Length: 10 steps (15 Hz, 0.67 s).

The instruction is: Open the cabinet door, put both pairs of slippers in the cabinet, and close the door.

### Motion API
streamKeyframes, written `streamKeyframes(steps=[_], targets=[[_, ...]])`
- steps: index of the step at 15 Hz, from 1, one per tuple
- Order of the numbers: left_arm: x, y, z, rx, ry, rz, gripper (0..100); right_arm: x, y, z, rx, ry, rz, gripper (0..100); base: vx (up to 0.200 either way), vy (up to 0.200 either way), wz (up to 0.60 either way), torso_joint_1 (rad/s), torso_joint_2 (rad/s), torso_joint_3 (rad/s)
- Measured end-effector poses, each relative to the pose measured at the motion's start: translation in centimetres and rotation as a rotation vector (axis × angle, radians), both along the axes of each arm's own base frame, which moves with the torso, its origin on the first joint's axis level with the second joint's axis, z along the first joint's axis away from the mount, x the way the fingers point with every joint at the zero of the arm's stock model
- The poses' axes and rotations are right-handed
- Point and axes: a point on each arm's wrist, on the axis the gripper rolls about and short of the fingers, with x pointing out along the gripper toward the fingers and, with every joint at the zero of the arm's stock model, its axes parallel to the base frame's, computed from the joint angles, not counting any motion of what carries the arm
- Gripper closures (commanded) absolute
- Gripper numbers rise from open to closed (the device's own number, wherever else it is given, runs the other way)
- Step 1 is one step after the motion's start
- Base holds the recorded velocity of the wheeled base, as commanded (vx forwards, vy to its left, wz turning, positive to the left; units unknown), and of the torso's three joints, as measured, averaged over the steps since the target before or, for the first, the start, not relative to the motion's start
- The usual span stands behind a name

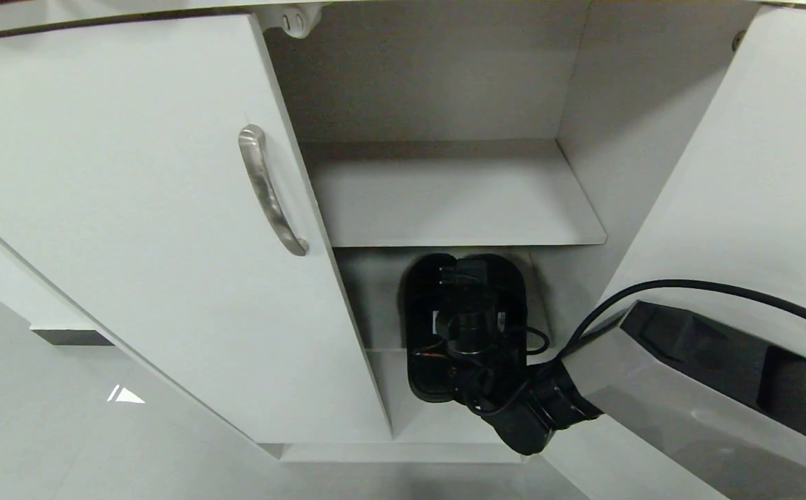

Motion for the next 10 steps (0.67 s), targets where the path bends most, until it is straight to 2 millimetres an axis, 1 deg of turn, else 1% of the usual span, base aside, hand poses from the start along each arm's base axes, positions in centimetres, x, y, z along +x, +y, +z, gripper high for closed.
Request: streamKeyframes(steps=[5,9,10], targets=[[0.0,0.0,0.0,-0.001,0.0,0.002,100,2.2,0.0,-0.8,-0.02,0.014,-0.011,100,0.0,0.0,0.0,0.0,0.0,0.0],[0.0,0.0,0.0,-0.007,0.0,0.002,100,4.1,-0.1,-0.8,-0.024,0.019,-0.035,100,0.0,0.0,0.0,0.0,0.0,0.0],[0.0,0.0,0.0,-0.007,0.0,0.001,100,4.5,0.0,-0.9,-0.027,0.022,-0.039,0,0.0,0.0,0.0,0.0,0.0,0.0]])
